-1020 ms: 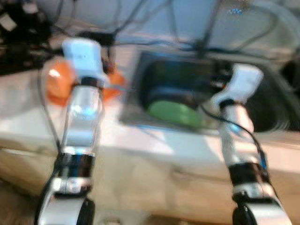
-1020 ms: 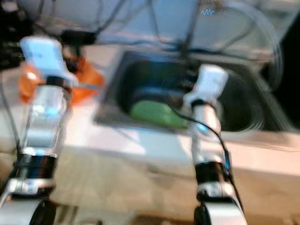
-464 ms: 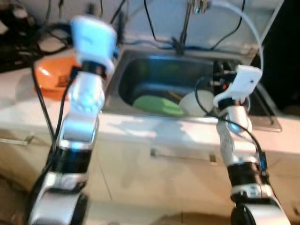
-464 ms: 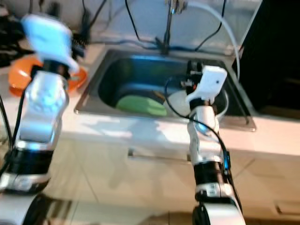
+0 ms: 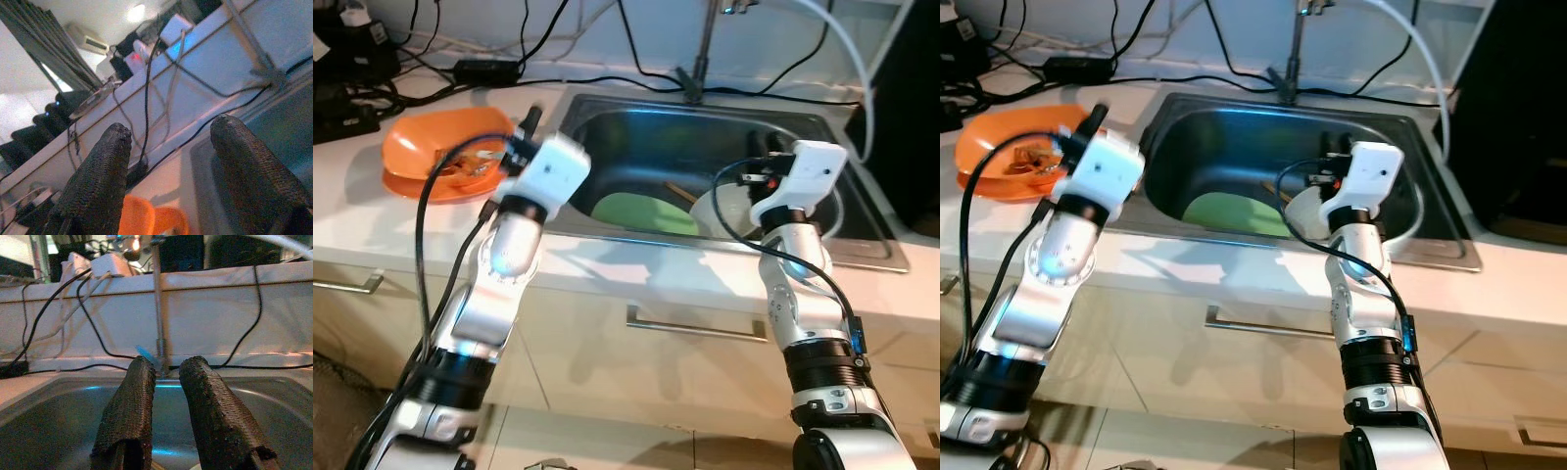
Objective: Kitchen organization
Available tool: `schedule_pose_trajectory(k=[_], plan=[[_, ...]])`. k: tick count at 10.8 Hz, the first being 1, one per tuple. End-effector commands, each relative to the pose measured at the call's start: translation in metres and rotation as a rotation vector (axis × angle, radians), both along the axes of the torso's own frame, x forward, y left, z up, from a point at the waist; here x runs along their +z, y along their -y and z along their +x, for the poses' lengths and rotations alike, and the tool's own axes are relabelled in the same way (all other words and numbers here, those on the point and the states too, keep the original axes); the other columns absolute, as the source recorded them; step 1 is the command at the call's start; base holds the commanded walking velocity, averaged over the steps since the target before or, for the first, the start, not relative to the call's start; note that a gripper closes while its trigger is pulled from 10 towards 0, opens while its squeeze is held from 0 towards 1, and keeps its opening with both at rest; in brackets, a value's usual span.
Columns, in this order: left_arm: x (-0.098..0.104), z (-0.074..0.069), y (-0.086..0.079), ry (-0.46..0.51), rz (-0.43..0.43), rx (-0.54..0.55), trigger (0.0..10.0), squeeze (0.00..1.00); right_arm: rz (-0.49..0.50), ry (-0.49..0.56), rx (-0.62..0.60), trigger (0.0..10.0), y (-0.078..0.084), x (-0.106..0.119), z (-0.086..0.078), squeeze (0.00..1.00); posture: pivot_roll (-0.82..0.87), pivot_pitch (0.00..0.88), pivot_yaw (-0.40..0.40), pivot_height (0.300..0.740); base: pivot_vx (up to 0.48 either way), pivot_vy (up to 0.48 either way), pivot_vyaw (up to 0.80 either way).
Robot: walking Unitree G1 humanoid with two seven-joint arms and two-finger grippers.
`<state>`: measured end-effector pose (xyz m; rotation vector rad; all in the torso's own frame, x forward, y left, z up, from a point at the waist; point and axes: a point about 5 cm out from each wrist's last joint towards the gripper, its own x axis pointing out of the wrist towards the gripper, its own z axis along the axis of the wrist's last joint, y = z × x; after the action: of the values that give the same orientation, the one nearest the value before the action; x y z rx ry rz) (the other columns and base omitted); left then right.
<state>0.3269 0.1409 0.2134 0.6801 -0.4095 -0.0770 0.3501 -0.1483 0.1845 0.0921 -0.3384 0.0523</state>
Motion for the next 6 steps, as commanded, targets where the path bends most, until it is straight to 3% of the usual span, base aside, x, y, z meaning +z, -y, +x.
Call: schedule_pose_trajectory(k=[1,3,6], plan=[[-0.002,-0.001,-0.004,-0.002,0.023,0.024,10.0,0.00,-0.020,-0.012,0.007,10.0,0.000,-0.001,-0.001,0.00,0.06,0.007,-0.049,0.740,0.000,0.000,0.00],[-0.012,-0.015,-0.004,-0.010,0.029,0.020,10.0,0.00,-0.027,-0.019,0.008,10.0,-0.001,-0.002,-0.001,0.00,0.07,0.024,-0.055,0.740,0.000,0.000,0.20],[-0.021,-0.028,-0.003,0.017,0.072,0.030,10.0,0.00,-0.030,-0.038,0.025,10.0,-0.005,-0.006,0.000,0.00,0.08,0.035,-0.063,0.740,0.000,0.000,0.74]])
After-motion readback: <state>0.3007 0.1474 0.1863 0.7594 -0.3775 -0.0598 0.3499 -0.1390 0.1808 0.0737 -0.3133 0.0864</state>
